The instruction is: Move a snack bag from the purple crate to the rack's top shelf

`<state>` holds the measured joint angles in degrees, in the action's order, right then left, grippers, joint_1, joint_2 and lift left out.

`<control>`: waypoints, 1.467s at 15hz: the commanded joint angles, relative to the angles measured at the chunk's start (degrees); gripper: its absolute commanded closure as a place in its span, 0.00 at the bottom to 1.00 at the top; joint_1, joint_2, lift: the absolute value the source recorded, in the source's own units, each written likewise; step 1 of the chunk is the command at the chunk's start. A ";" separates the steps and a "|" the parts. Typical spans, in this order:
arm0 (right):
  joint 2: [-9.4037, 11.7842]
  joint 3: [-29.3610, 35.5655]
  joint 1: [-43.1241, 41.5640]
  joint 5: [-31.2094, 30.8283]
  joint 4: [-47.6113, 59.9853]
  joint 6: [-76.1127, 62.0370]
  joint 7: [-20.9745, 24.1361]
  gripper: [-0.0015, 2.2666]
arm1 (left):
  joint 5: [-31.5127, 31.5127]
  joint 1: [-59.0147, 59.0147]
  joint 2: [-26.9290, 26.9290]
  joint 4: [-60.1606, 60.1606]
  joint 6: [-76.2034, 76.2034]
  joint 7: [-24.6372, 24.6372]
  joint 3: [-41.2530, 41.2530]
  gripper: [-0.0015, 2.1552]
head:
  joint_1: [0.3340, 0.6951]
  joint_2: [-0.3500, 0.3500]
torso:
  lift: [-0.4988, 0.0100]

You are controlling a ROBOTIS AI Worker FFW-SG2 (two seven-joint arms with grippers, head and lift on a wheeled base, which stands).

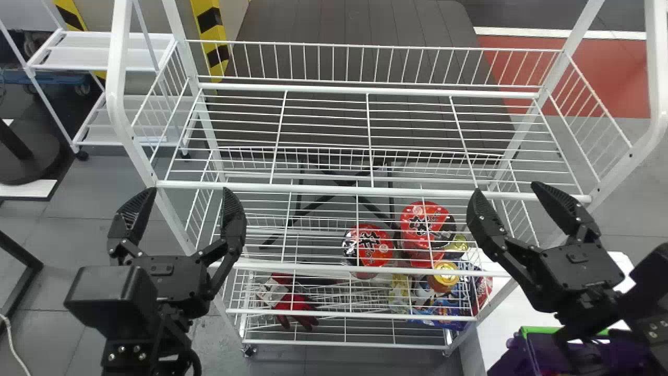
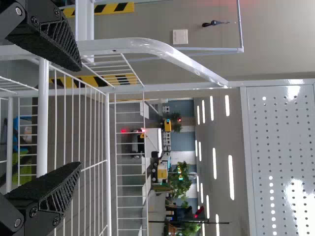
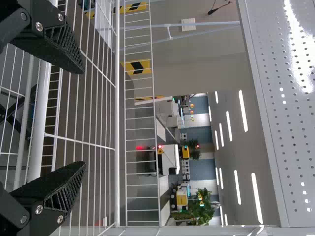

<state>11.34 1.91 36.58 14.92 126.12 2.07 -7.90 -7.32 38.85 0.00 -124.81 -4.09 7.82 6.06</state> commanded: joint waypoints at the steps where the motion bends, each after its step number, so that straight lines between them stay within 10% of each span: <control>1: 0.09 0.11 0.16 0.02 0.00 -0.18 -0.01 0.08 | 0.02 0.00 0.15 -0.08 0.01 0.00 0.01 0.07 | 1.00 0.47 | 0.75; 22: -0.26 0.29 0.78 0.29 -0.88 -2.29 -0.01 0.08 | 0.64 -0.17 0.15 0.45 -0.52 -0.35 -0.43 0.07 | 1.00 0.47 | 0.59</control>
<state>11.07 2.19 37.22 15.20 125.52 0.18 -7.91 -6.70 38.62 0.00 -124.49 -4.42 7.47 5.63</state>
